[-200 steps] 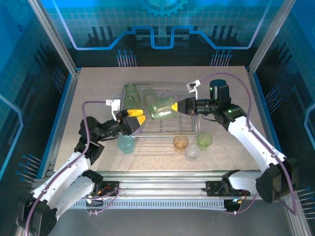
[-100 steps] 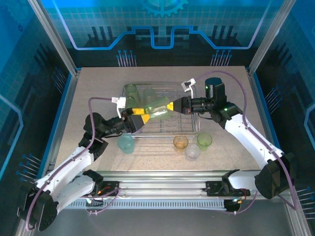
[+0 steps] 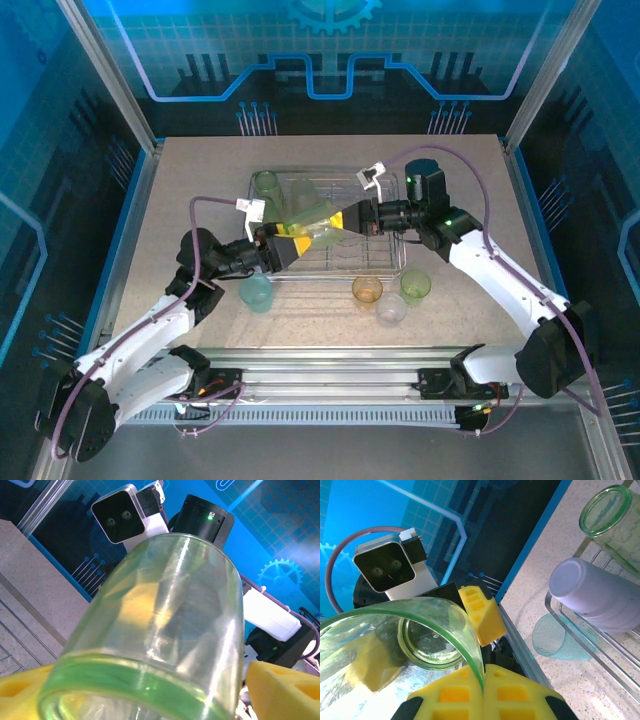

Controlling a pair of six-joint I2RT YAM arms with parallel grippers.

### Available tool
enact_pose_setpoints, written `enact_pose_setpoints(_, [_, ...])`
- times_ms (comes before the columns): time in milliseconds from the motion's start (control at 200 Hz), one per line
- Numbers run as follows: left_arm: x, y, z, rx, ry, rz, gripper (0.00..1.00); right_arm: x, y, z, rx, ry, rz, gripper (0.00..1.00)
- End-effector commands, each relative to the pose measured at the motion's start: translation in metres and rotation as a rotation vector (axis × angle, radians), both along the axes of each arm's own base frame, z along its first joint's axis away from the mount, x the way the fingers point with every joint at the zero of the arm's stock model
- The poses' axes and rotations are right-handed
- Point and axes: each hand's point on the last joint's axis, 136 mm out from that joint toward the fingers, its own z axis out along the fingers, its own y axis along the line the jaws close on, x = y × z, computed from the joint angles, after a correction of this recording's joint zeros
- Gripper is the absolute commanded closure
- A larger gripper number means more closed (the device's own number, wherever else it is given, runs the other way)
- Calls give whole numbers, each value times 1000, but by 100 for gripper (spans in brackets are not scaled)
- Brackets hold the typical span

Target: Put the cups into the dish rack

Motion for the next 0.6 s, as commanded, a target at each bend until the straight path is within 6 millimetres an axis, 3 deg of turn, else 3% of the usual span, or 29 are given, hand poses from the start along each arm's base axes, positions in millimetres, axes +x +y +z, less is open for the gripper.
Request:
enact_pose_setpoints(0, [-12,-1,27,-34,-113,-27,21,0,5,12,17,-29,12,100])
enact_pose_setpoints(170, [-5,2,24,-31,-103,19,39,1,7,4,2,3,10,100])
enact_pose_setpoints(280, [0,2,20,-18,-94,43,52,1,9,1,-7,9,9,79])
enact_pose_setpoints(385, [7,5,15,4,-69,92,62,5,5,-9,-60,12,-21,67])
enact_pose_setpoints(470, [27,18,-3,82,27,232,69,14,-12,-27,-174,32,-110,62])
enact_pose_setpoints(595, [45,41,-30,273,156,411,71,28,-60,-59,-391,40,-297,61])
